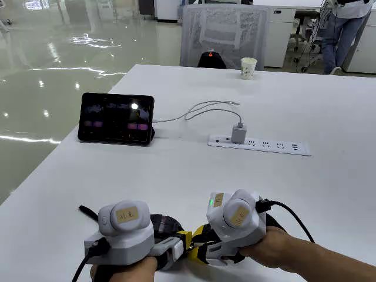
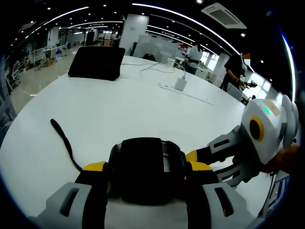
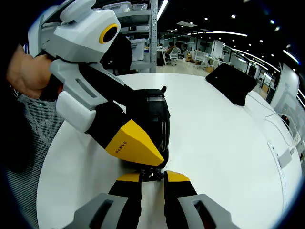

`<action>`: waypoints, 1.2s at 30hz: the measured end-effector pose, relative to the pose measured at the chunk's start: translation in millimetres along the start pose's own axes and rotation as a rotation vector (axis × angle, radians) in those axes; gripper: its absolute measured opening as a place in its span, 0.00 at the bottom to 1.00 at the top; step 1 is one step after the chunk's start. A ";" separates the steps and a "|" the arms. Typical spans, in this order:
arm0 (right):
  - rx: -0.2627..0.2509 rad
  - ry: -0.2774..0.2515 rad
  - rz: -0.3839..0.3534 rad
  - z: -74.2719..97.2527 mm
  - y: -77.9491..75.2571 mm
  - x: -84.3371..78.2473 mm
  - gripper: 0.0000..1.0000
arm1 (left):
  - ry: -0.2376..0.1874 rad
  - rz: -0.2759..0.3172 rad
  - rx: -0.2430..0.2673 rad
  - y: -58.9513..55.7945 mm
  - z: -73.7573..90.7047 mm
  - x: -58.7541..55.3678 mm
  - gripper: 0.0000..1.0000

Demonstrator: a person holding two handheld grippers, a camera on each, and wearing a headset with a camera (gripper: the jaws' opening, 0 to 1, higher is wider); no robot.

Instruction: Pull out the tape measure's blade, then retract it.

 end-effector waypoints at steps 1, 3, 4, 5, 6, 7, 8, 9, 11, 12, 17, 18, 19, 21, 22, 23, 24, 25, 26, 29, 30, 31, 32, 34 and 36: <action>-0.002 0.000 -0.001 0.3 -0.1 0.2 0.15 | 0.000 -0.001 0.000 0.1 -0.1 0.1 0.62; -0.003 -0.002 -0.004 0.8 -0.2 0.6 0.15 | 0.001 0.001 -0.001 0.2 -0.1 0.2 0.62; -0.006 -0.003 -0.007 1.3 -0.4 1.0 0.16 | 0.002 -0.001 -0.001 0.1 0.1 0.3 0.62; -0.008 -0.005 -0.012 1.8 -0.4 1.5 0.16 | 0.002 -0.002 -0.001 0.1 0.4 0.3 0.62; -0.008 -0.006 -0.016 2.5 -0.1 2.1 0.17 | 0.003 -0.001 0.000 0.2 0.6 0.5 0.62; -0.009 -0.006 -0.015 2.9 0.2 2.5 0.17 | 0.005 0.002 0.000 0.3 0.8 0.5 0.62; -0.012 -0.003 -0.010 3.7 0.3 2.7 0.17 | 0.007 0.005 0.002 0.8 1.0 0.8 0.63; -0.014 0.000 -0.009 4.3 0.2 2.7 0.18 | 0.007 0.006 0.002 1.2 1.3 1.1 0.63; -0.019 0.000 -0.019 6.3 1.0 3.1 0.19 | 0.003 0.001 0.001 1.6 2.9 2.5 0.63; -0.022 0.000 -0.025 7.4 1.2 3.3 0.19 | 0.002 -0.001 0.000 1.8 3.6 3.2 0.63; -0.042 -0.002 -0.038 15.2 2.4 2.3 0.21 | -0.005 -0.022 -0.009 3.6 7.9 6.8 0.67; -0.048 -0.003 -0.042 17.9 3.3 2.3 0.22 | -0.006 -0.028 -0.011 4.0 9.2 7.3 0.67; -0.053 -0.005 -0.044 19.7 3.6 1.9 0.23 | -0.008 -0.032 -0.011 4.4 10.1 7.6 0.67; -0.065 -0.007 -0.054 24.0 4.5 0.5 0.23 | -0.010 -0.044 -0.016 4.7 12.2 8.1 0.68; -0.072 -0.011 -0.060 25.8 4.8 0.1 0.24 | -0.008 -0.048 -0.018 4.7 13.0 7.9 0.68; -0.080 -0.015 -0.068 28.6 5.5 -0.5 0.24 | -0.006 -0.055 -0.022 4.9 14.2 7.6 0.68; -0.083 -0.017 -0.072 30.4 6.2 -1.0 0.25 | -0.005 -0.061 -0.025 5.0 14.7 7.3 0.69; -0.090 -0.017 -0.079 33.1 6.9 -2.5 0.25 | -0.004 -0.069 -0.030 4.9 15.8 6.9 0.69; -0.096 -0.016 -0.083 35.0 7.3 -3.5 0.26 | -0.002 -0.073 -0.032 4.8 16.5 6.7 0.69; -0.112 -0.017 -0.100 42.5 9.6 -6.4 0.28 | 0.000 -0.089 -0.047 4.4 18.8 6.1 0.70; -0.121 -0.019 -0.107 45.5 10.5 -7.5 0.29 | 0.001 -0.098 -0.053 4.2 20.4 6.3 0.71; -0.127 -0.020 -0.112 47.6 11.0 -8.2 0.30 | 0.001 -0.102 -0.057 4.1 21.3 6.3 0.71; -0.132 -0.021 -0.113 49.5 11.6 -9.0 0.30 | 0.003 -0.106 -0.062 4.1 21.9 6.1 0.71; -0.145 -0.023 -0.120 54.4 13.7 -10.0 0.31 | 0.004 -0.113 -0.071 4.3 24.1 5.4 0.71; -0.159 -0.032 -0.135 58.7 15.2 -11.1 0.33 | 0.008 -0.131 -0.080 4.9 26.3 4.3 0.72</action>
Point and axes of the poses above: the centre of the closed fingertips' face, and the gripper's own axes: z roughly backward along the fingers, y roughly to its left, x roughly out of its top, the point moved 8 cm from there along z, roughly backward along the fingers, and after that the axes turned 14 degrees about -y, right-handed, at the moved point
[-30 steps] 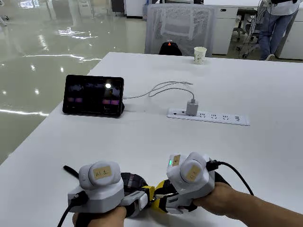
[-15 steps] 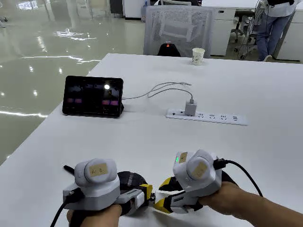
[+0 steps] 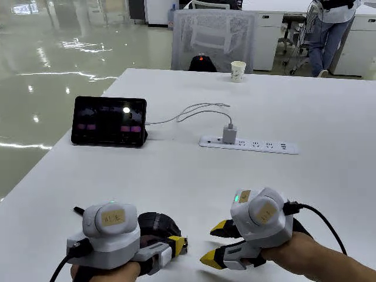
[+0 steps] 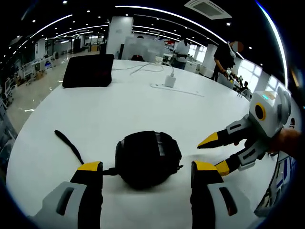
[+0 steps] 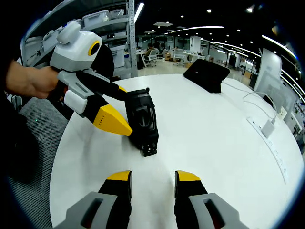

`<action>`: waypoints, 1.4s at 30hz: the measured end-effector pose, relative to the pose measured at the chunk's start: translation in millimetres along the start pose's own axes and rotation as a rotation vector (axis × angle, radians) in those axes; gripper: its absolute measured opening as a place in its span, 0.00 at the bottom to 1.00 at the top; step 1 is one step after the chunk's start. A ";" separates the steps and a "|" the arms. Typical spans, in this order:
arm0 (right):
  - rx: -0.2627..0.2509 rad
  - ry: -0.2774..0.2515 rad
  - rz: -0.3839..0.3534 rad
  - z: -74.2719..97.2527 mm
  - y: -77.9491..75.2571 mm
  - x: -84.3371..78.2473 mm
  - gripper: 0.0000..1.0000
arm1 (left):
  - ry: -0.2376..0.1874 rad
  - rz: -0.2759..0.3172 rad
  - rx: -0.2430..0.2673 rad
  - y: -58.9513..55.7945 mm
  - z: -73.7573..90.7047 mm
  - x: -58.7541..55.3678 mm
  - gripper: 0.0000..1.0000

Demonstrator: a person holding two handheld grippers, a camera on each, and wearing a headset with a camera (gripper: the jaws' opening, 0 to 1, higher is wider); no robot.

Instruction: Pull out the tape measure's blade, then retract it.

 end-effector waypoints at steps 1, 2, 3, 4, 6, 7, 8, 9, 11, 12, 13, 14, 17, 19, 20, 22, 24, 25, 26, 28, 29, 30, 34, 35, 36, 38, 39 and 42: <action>-0.005 -0.003 -0.003 1.7 0.3 -0.5 0.33 | 0.001 -0.004 -0.003 0.3 0.9 -0.7 0.72; -0.011 -0.004 -0.004 4.0 1.0 -1.4 0.34 | 0.003 -0.008 -0.009 0.3 2.1 -1.2 0.72; -0.015 -0.005 -0.007 5.7 1.7 -1.8 0.34 | 0.004 -0.012 -0.012 0.5 3.1 -1.6 0.73; -0.019 -0.008 -0.011 7.4 2.4 -2.1 0.35 | 0.003 -0.016 -0.016 0.7 4.0 -1.9 0.73; -0.032 -0.016 -0.021 11.4 3.3 -3.2 0.37 | 0.002 -0.020 -0.025 1.5 6.4 -2.3 0.74; -0.039 -0.021 -0.026 13.8 4.0 -3.6 0.37 | 0.002 -0.023 -0.028 2.1 7.6 -2.3 0.75; -0.043 -0.024 -0.031 15.3 4.5 -3.9 0.38 | 0.002 -0.031 -0.030 2.5 8.5 -2.2 0.75; -0.049 -0.027 -0.035 17.0 5.0 -4.2 0.39 | 0.000 -0.041 -0.032 2.9 9.5 -2.0 0.75; -0.061 -0.036 -0.042 20.9 6.1 -4.9 0.40 | -0.001 -0.051 -0.042 3.5 11.2 -1.5 0.75; -0.069 -0.041 -0.048 22.7 6.2 -5.5 0.40 | -0.002 -0.059 -0.047 3.9 12.1 -1.1 0.76; -0.074 -0.045 -0.050 24.5 6.7 -5.7 0.41 | -0.005 -0.066 -0.050 4.2 12.7 -0.6 0.76; -0.079 -0.049 -0.055 26.2 7.3 -5.8 0.42 | -0.006 -0.073 -0.054 4.3 13.3 -0.4 0.76; -0.100 -0.060 -0.068 32.6 8.3 -7.9 0.43 | -0.001 -0.102 -0.067 4.4 15.3 -0.1 0.76; -0.108 -0.064 -0.074 36.0 9.7 -9.2 0.44 | 0.001 -0.107 -0.073 4.2 16.5 -0.1 0.77; -0.115 -0.066 -0.079 38.5 10.7 -10.4 0.45 | -0.001 -0.113 -0.080 4.2 17.2 0.1 0.77; -0.122 -0.070 -0.084 43.4 12.9 -12.4 0.46 | 0.001 -0.129 -0.091 4.2 18.6 0.0 0.77; -0.130 -0.074 -0.092 48.0 14.8 -14.7 0.47 | -0.001 -0.144 -0.106 4.3 20.7 -0.7 0.77; -0.133 -0.076 -0.093 50.1 15.8 -15.4 0.48 | -0.001 -0.147 -0.114 4.6 21.4 -1.1 0.78; -0.137 -0.079 -0.095 52.0 16.6 -16.2 0.48 | -0.003 -0.148 -0.120 4.7 22.2 -1.3 0.78; -0.146 -0.089 -0.104 56.5 18.7 -18.0 0.50 | -0.004 -0.152 -0.129 5.1 24.1 -2.0 0.79; -0.150 -0.095 -0.109 58.3 19.8 -18.7 0.51 | -0.002 -0.157 -0.131 5.3 24.8 -2.3 0.79; -0.156 -0.096 -0.113 60.6 21.1 -20.1 0.52 | -0.003 -0.160 -0.139 5.6 25.5 -2.6 0.79; -0.170 -0.112 -0.127 67.3 26.1 -23.1 0.55 | -0.017 -0.178 -0.166 4.8 28.4 -2.3 0.80; -0.177 -0.116 -0.130 69.8 27.4 -23.9 0.56 | -0.019 -0.189 -0.176 4.7 29.1 -2.4 0.80; -0.183 -0.123 -0.131 71.6 28.3 -24.2 0.57 | -0.022 -0.194 -0.182 4.0 30.2 -1.8 0.80; -0.199 -0.138 -0.141 76.1 30.6 -25.0 0.60 | -0.029 -0.204 -0.196 2.8 32.8 -0.4 0.81; -0.205 -0.144 -0.144 77.9 31.4 -25.4 0.61 | -0.031 -0.212 -0.200 2.8 33.5 -0.2 0.82; -0.228 -0.164 -0.155 85.0 35.0 -27.1 0.65 | -0.034 -0.246 -0.222 2.9 36.4 -0.1 0.83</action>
Point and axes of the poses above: the centre of the closed fingertips' face, and the gripper's own axes: z roughly backward along the fingers, y roughly to its left, x roughly out of its top, the point moved 8 cm from there along z, roughly backward along the fingers, and after that the axes turned 14 degrees about -y, right-handed, at the moved point
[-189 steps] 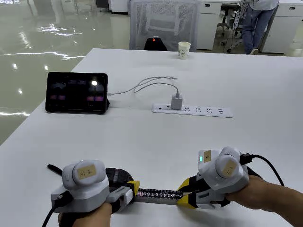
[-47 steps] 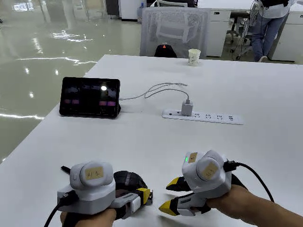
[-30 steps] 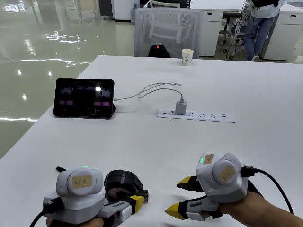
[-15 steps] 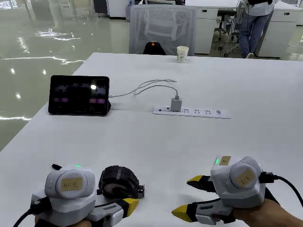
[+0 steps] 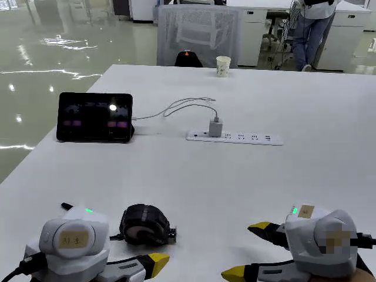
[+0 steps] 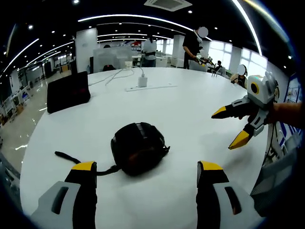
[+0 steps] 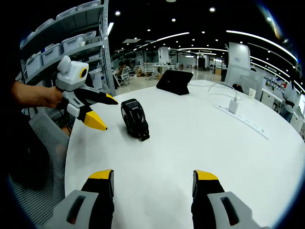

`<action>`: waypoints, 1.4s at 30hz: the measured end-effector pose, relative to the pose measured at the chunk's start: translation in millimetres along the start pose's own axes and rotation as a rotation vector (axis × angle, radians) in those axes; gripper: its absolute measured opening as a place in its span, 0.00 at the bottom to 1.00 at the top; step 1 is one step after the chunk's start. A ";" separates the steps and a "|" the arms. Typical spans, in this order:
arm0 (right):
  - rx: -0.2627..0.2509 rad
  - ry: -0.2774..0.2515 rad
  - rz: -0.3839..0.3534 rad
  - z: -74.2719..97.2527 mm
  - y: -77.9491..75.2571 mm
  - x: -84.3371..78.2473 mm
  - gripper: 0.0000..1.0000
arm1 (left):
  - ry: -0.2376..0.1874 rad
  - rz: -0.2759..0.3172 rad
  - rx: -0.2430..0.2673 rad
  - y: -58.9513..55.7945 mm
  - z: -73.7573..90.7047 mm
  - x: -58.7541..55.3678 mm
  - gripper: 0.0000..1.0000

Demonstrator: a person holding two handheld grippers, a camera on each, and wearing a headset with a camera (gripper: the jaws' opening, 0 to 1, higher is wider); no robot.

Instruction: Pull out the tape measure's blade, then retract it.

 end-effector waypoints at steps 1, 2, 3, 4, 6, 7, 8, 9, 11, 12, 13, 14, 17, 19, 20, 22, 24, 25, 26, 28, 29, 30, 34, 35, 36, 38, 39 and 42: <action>-0.005 -0.002 -0.003 2.1 0.3 -0.7 0.66 | -0.004 -0.003 -0.005 -0.3 1.1 0.2 0.84; -0.010 -0.003 -0.004 3.8 0.6 -1.3 0.67 | -0.005 -0.005 -0.010 -0.2 2.0 -0.1 0.84; -0.018 -0.006 0.000 6.7 1.1 -2.1 0.69 | -0.008 -0.004 -0.019 0.0 3.5 -0.6 0.84; -0.025 -0.007 0.001 8.6 1.2 -2.6 0.70 | -0.010 -0.004 -0.027 -0.3 4.7 -0.9 0.85; -0.040 -0.011 -0.004 12.9 1.1 -3.8 0.73 | -0.012 -0.007 -0.039 -0.5 7.1 -2.0 0.85; -0.045 -0.014 -0.008 14.9 1.3 -4.2 0.73 | -0.014 -0.010 -0.044 -0.5 8.2 -2.4 0.86; -0.052 -0.018 -0.011 17.4 1.7 -4.8 0.74 | -0.017 -0.013 -0.049 -0.7 9.4 -2.7 0.87; -0.060 -0.021 -0.011 19.1 1.9 -5.4 0.76 | -0.023 -0.015 -0.053 -0.9 10.3 -2.7 0.89; -0.076 -0.028 -0.011 22.3 2.1 -6.9 0.80 | -0.043 -0.011 -0.067 -1.3 11.7 -2.7 0.93; -0.082 -0.033 -0.016 23.4 2.5 -7.4 0.82 | -0.045 -0.013 -0.067 -1.3 12.9 -2.7 0.94; -0.089 -0.038 -0.023 25.0 2.8 -7.9 0.84 | -0.048 -0.017 -0.073 -1.7 14.3 -2.4 0.94; -0.094 -0.042 -0.026 26.1 3.1 -8.2 0.85 | -0.052 -0.022 -0.081 -2.0 14.9 -2.2 0.95; -0.107 -0.049 -0.021 29.5 4.7 -9.3 0.89 | -0.059 -0.032 -0.094 -2.1 17.5 -2.7 0.96; -0.111 -0.050 -0.021 31.7 5.1 -10.1 0.91 | -0.059 -0.036 -0.102 -2.3 19.8 -3.0 0.97; -0.114 -0.052 -0.024 33.1 5.3 -10.5 0.92 | -0.060 -0.041 -0.107 -2.1 20.9 -3.7 0.98; -0.119 -0.058 -0.028 35.0 5.2 -10.8 0.93 | -0.061 -0.045 -0.115 -2.1 22.2 -4.6 0.99; -0.125 -0.063 -0.031 37.4 5.6 -11.3 0.95 | -0.065 -0.049 -0.129 -2.7 24.0 -5.4 0.99; -0.127 -0.067 -0.031 39.0 6.3 -11.3 0.96 | -0.070 -0.053 -0.135 -3.4 25.1 -5.6 0.99; -0.128 -0.069 -0.031 39.9 6.8 -11.5 0.96 | -0.072 -0.055 -0.137 -3.7 25.5 -5.8 0.99; -0.129 -0.073 -0.032 42.0 7.1 -12.7 0.98 | -0.072 -0.062 -0.146 -4.5 26.2 -6.5 0.99; -0.129 -0.073 -0.032 42.7 7.7 -13.2 0.98 | -0.072 -0.063 -0.148 -4.5 26.4 -6.8 0.99; -0.128 -0.072 -0.027 43.9 8.9 -14.2 0.99 | -0.074 -0.064 -0.154 -5.1 26.7 -7.0 0.99; -0.129 -0.070 -0.027 47.2 10.0 -17.9 0.99 | -0.081 -0.057 -0.166 -7.8 27.4 -6.7 0.99; -0.131 -0.072 -0.028 48.0 10.2 -18.4 0.99 | -0.080 -0.059 -0.166 -8.1 27.4 -7.0 0.99; -0.134 -0.076 -0.028 49.1 10.7 -18.5 0.99 | -0.080 -0.061 -0.173 -9.0 27.6 -7.1 0.99; -0.140 -0.087 -0.030 50.8 11.8 -18.0 0.99 | -0.081 -0.062 -0.180 -10.0 28.0 -7.1 0.99; -0.143 -0.090 -0.028 51.6 12.0 -17.8 0.99 | -0.084 -0.062 -0.183 -10.4 28.2 -6.9 0.99; -0.149 -0.098 -0.020 53.6 13.4 -17.6 0.99 | -0.089 -0.063 -0.188 -11.0 28.7 -6.1 0.99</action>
Point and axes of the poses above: the centre of the closed fingertips' face, and the gripper's own axes: z roughly backward along the fingers, y roughly to its left, x roughly out of its top, the point moved 8 cm from there along z, roughly backward along the fingers, and after that the axes turned 14 degrees about -y, right-handed, at the moved point
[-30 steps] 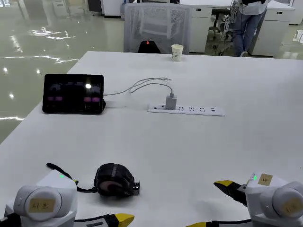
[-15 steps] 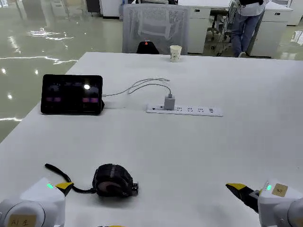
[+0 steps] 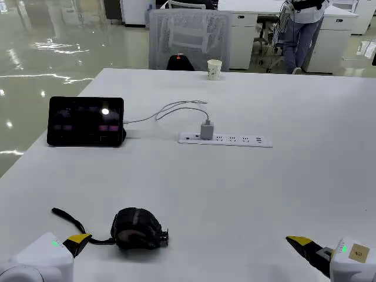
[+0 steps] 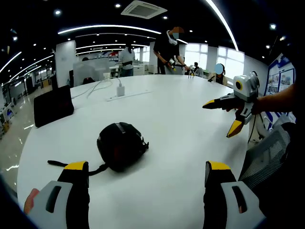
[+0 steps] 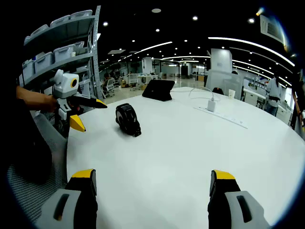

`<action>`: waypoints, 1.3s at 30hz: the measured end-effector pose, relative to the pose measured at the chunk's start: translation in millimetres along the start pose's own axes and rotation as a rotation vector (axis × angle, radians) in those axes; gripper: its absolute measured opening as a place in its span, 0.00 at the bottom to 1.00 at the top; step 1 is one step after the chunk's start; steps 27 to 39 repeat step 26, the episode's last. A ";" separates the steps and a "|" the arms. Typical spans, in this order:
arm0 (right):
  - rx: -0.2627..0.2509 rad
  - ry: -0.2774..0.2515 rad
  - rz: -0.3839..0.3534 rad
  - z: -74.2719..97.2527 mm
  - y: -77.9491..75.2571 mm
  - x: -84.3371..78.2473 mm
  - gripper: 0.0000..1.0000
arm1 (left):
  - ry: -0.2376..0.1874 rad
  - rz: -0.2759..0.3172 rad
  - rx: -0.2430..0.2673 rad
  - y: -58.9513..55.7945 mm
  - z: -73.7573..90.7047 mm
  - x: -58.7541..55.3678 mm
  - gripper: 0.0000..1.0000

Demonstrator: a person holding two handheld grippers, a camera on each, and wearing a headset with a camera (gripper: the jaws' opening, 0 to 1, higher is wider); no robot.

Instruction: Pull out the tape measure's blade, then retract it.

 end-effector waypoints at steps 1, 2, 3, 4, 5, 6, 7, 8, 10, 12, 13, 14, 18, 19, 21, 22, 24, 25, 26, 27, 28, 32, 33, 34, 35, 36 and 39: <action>-0.003 -0.002 0.002 0.9 0.1 0.0 0.99 | -0.004 -0.002 -0.003 0.3 0.2 0.3 0.99; -0.006 -0.004 0.002 1.6 0.0 -0.1 0.99 | -0.005 -0.005 -0.001 0.4 0.4 0.8 0.99; -0.010 -0.008 0.003 2.7 -0.3 -0.1 0.99 | -0.004 -0.009 -0.002 0.5 0.7 1.3 0.99; -0.013 -0.010 0.004 3.4 -0.6 -0.2 0.99 | -0.005 -0.010 -0.003 0.8 0.8 1.3 0.99; -0.014 -0.013 0.005 4.1 -0.6 -0.2 0.99 | -0.006 -0.010 -0.003 1.3 0.9 1.2 0.99; -0.018 -0.016 0.009 5.2 -0.7 0.0 0.99 | -0.006 -0.012 -0.004 1.7 1.2 1.1 0.99; -0.020 -0.021 0.013 5.7 -0.8 0.4 0.99 | -0.006 -0.012 -0.006 1.9 1.4 1.0 0.99; -0.022 -0.025 0.012 6.5 -0.7 0.8 0.99 | -0.007 -0.013 -0.007 2.3 1.7 0.7 0.99; -0.022 -0.032 0.006 7.2 -0.1 1.9 0.99 | -0.003 -0.012 -0.012 2.7 2.1 -0.3 0.99; -0.025 -0.032 0.012 7.5 -0.5 1.8 0.99 | -0.003 -0.011 -0.016 2.7 2.5 -0.8 0.99; -0.025 -0.032 0.008 7.7 -0.4 1.7 0.99 | -0.003 -0.012 -0.017 2.7 2.7 -1.0 0.99; -0.029 -0.032 0.003 7.8 -0.6 1.4 0.99 | -0.001 -0.013 -0.020 2.6 3.0 -1.3 0.99; -0.031 -0.034 -0.001 8.0 -0.2 1.1 0.99 | -0.001 -0.012 -0.021 2.9 4.4 -1.9 0.99; -0.029 -0.034 -0.003 8.0 0.1 1.0 0.99 | -0.002 -0.012 -0.020 3.2 4.7 -1.9 0.99; -0.030 -0.034 -0.002 8.0 0.5 1.1 0.99 | -0.004 -0.008 -0.022 3.8 5.0 -2.3 0.99; -0.030 -0.033 -0.003 8.1 0.6 1.0 0.99 | -0.004 -0.008 -0.021 3.9 5.2 -2.5 0.99; -0.031 -0.032 -0.004 8.3 0.6 0.8 0.99 | -0.004 -0.012 -0.019 4.1 5.7 -2.6 0.99; -0.031 -0.032 -0.005 8.4 0.6 0.7 0.99 | -0.005 -0.011 -0.023 3.8 5.7 -2.6 0.99; -0.032 -0.031 -0.005 8.5 0.5 0.8 0.99 | -0.006 -0.011 -0.021 4.1 5.8 -2.6 0.99; -0.032 -0.031 -0.005 8.5 0.5 0.8 0.99 | -0.006 -0.011 -0.021 4.1 5.8 -2.6 0.99; -0.032 -0.031 -0.005 8.5 0.5 0.8 0.99 | -0.006 -0.011 -0.021 4.1 5.8 -2.6 0.99; -0.032 -0.031 -0.005 8.5 0.5 0.8 0.99 | -0.006 -0.011 -0.021 4.1 5.8 -2.6 0.99; -0.032 -0.031 -0.005 8.5 0.5 0.8 0.99 | -0.006 -0.011 -0.021 4.1 5.8 -2.6 0.99; -0.032 -0.031 -0.005 8.5 0.5 0.8 0.99 | -0.006 -0.011 -0.021 4.1 5.8 -2.6 0.99; -0.032 -0.031 -0.005 8.5 0.5 0.8 0.99 | -0.006 -0.011 -0.021 4.1 5.8 -2.6 0.99; -0.032 -0.031 -0.005 8.5 0.5 0.8 0.99 | -0.006 -0.011 -0.021 4.1 5.8 -2.6 0.99; -0.032 -0.031 -0.005 8.5 0.5 0.8 0.99 | -0.006 -0.011 -0.021 4.1 5.8 -2.6 0.99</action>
Point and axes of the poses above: the centre of the closed fingertips' face, and the gripper's own axes: z roughly backward along the fingers, y roughly to its left, x roughly out of its top, the point moved 8 cm from there along z, roughly backward along the fingers, and after that the axes turned 14 degrees about -y, right-handed, at the moved point
